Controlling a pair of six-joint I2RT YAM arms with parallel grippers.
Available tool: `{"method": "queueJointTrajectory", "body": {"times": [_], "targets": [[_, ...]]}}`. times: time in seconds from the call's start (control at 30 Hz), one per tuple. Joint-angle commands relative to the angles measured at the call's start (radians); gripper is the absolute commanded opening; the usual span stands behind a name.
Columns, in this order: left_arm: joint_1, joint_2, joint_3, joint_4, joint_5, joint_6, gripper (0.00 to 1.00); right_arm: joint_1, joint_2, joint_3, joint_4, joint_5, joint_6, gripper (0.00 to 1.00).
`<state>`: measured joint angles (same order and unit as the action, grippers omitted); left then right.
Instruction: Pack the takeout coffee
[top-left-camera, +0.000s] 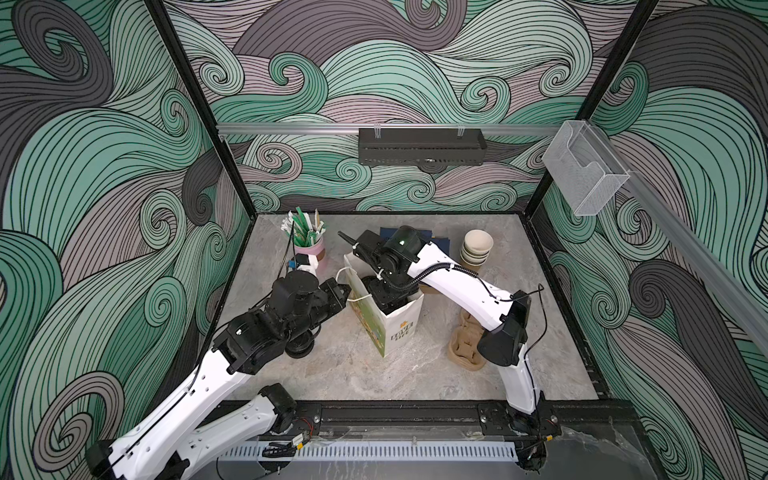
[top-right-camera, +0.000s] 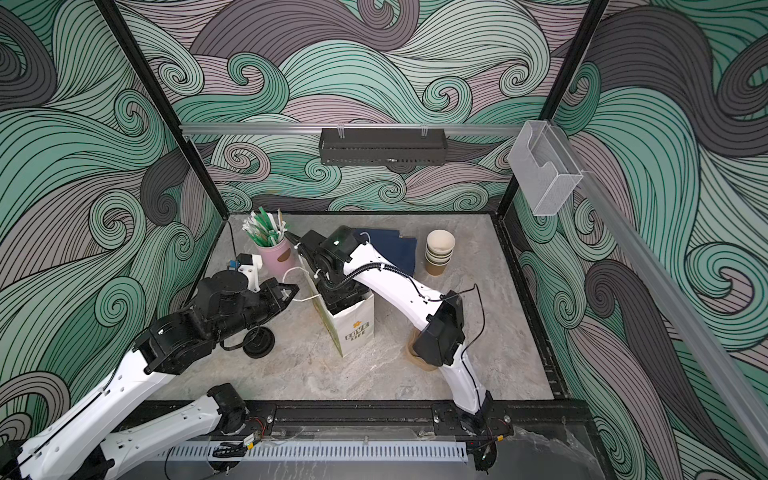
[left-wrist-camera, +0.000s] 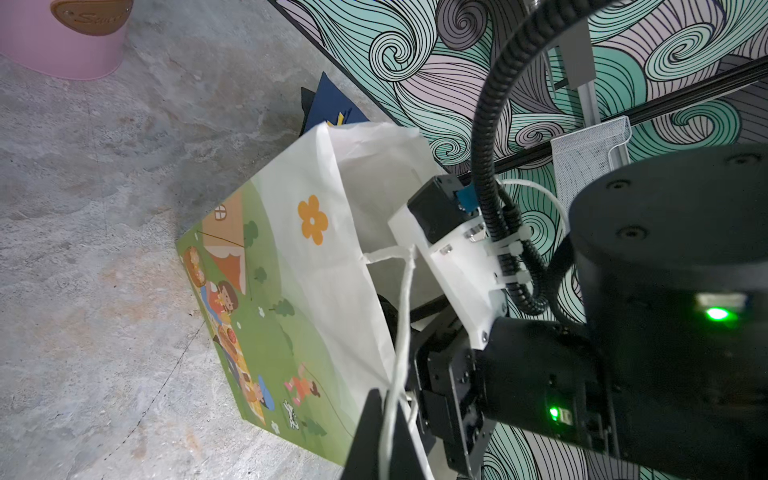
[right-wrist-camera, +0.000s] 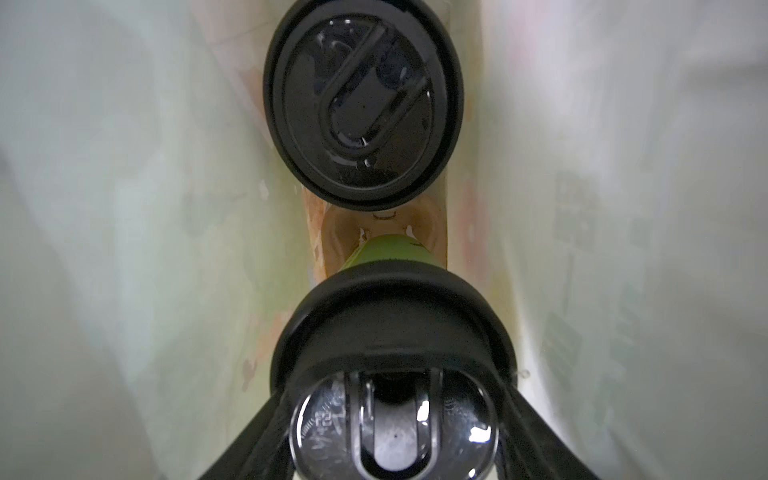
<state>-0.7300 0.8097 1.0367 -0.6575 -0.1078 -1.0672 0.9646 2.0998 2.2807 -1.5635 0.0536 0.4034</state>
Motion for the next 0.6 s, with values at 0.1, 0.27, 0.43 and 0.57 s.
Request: {"method": "queueJointTrajectory", "body": {"times": [0.1, 0.27, 0.43, 0.57], "targets": [[-0.003, 0.006, 0.013, 0.010, 0.004, 0.006, 0.00, -0.009, 0.038, 0.011, -0.010, -0.008, -0.018, 0.59], [-0.003, 0.010, 0.016, 0.012, 0.003, 0.006, 0.00, -0.012, 0.045, 0.003, 0.000, -0.014, -0.026, 0.59], [-0.002, 0.010, 0.017, 0.012, -0.001, 0.006, 0.00, -0.015, 0.046, -0.012, 0.017, -0.019, -0.032, 0.59], [-0.002, 0.012, 0.017, 0.011, -0.003, 0.006, 0.00, -0.020, 0.049, -0.028, 0.030, -0.022, -0.034, 0.59]]}}
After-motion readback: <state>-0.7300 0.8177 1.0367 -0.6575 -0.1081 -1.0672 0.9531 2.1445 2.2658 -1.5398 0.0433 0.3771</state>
